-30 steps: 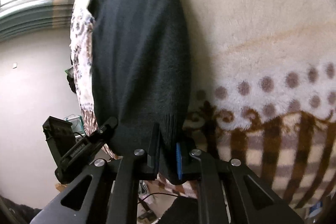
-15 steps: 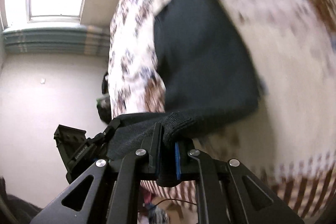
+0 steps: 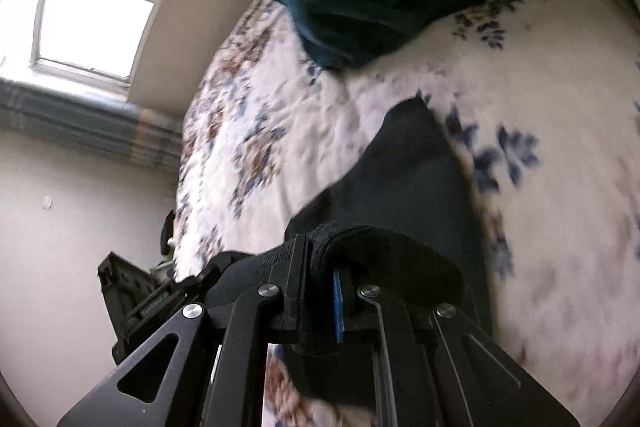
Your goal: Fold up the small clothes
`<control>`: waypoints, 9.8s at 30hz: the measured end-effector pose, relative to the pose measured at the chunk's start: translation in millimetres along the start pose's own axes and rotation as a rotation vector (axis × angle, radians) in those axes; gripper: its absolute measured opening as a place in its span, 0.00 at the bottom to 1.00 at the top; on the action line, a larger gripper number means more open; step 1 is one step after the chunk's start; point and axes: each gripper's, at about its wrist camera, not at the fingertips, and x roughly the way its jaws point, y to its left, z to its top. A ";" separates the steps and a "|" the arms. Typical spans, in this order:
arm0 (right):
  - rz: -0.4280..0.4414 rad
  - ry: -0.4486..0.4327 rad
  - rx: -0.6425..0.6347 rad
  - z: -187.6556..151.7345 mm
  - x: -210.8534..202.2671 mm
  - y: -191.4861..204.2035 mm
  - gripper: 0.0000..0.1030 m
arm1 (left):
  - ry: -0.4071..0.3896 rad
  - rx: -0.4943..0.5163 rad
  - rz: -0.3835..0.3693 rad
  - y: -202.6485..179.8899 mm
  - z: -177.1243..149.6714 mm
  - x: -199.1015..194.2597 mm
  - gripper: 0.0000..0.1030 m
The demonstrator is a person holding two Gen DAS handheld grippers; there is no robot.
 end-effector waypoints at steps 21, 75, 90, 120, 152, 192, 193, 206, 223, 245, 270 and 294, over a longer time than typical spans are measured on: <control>-0.175 0.125 -0.132 84.5 64.0 -25.1 0.82 | -0.057 -0.021 0.113 40.9 -38.8 -40.4 0.66; -0.117 0.170 0.275 -145.0 17.2 -149.0 0.87 | 0.003 -0.358 -0.007 121.0 -220.7 -47.3 0.63; -0.084 0.212 0.266 -189.5 25.4 -116.4 0.26 | 0.101 -0.067 0.151 102.9 -168.2 -59.8 0.46; -0.297 0.192 -0.326 -8.6 127.1 -32.5 0.06 | -0.035 0.058 0.594 66.0 -88.1 -50.3 0.91; -0.354 0.232 0.033 -127.5 -3.7 -91.5 0.07 | 0.045 -0.140 0.609 94.8 -236.8 -117.2 1.00; 0.157 0.590 -0.152 -75.4 131.5 -93.0 0.78 | 0.033 0.010 0.148 92.7 -144.0 -35.7 0.91; 0.178 0.605 -0.155 -77.8 135.1 -90.2 0.78 | 0.032 0.038 0.152 85.8 -147.1 -34.7 0.85; 0.070 0.545 -0.283 -97.2 130.2 -41.2 0.20 | -0.067 0.181 0.204 43.1 -150.4 -75.6 0.21; 0.151 0.341 -0.253 1.8 148.4 85.7 0.19 | -0.111 0.333 0.239 19.5 79.8 -75.5 0.21; -0.600 0.153 -0.605 39.0 226.2 129.1 0.88 | -0.010 0.226 0.539 107.9 71.2 8.2 0.90; -0.716 -0.125 -0.589 -83.4 13.5 226.8 1.00 | -0.266 0.314 0.596 -52.7 -56.8 -200.0 0.96; -0.579 -0.325 -0.668 -244.1 -332.9 380.2 1.00 | -0.424 0.409 0.551 -183.3 -203.9 -436.7 0.96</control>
